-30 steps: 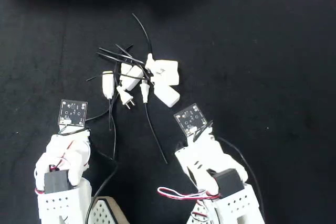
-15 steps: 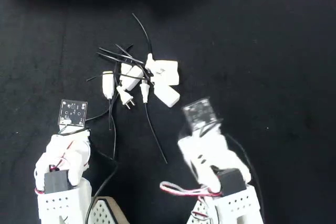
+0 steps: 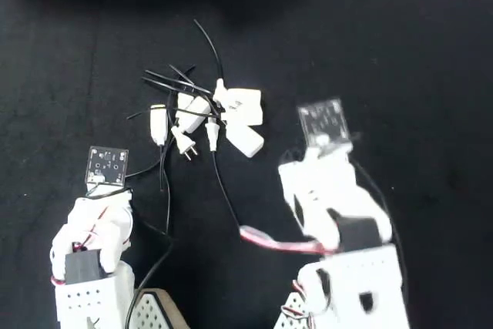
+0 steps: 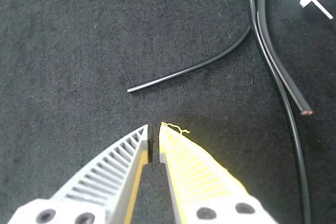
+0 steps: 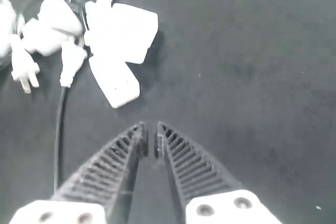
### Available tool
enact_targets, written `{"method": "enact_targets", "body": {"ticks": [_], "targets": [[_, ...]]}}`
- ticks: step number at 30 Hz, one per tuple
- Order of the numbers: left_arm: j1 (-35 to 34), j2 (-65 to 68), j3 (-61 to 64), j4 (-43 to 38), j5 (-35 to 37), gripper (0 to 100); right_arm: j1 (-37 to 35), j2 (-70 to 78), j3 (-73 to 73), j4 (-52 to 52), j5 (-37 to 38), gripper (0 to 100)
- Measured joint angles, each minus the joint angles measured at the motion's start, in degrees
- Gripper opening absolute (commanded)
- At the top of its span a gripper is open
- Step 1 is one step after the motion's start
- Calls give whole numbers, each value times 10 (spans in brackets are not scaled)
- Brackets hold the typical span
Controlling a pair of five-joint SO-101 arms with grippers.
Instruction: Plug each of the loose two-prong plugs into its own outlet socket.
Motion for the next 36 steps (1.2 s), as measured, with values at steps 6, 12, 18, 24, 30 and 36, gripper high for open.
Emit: {"method": "enact_targets", "body": {"ticks": [6, 12, 18, 24, 30, 36], "targets": [[0, 0, 0, 0, 0, 51, -12, 263, -139, -25, 111, 43], [0, 0, 0, 0, 0, 51, -11, 444, -195, -76, 43, 43], [0, 0, 0, 0, 0, 51, 29, 503, -222, -63, 19, 43], [0, 0, 0, 0, 0, 51, 75, 543, -242, -32, 5, 43], [0, 0, 0, 0, 0, 51, 79, 639, -281, -33, -20, 44], [0, 0, 0, 0, 0, 51, 78, 716, -320, -33, 4, 44]]}}
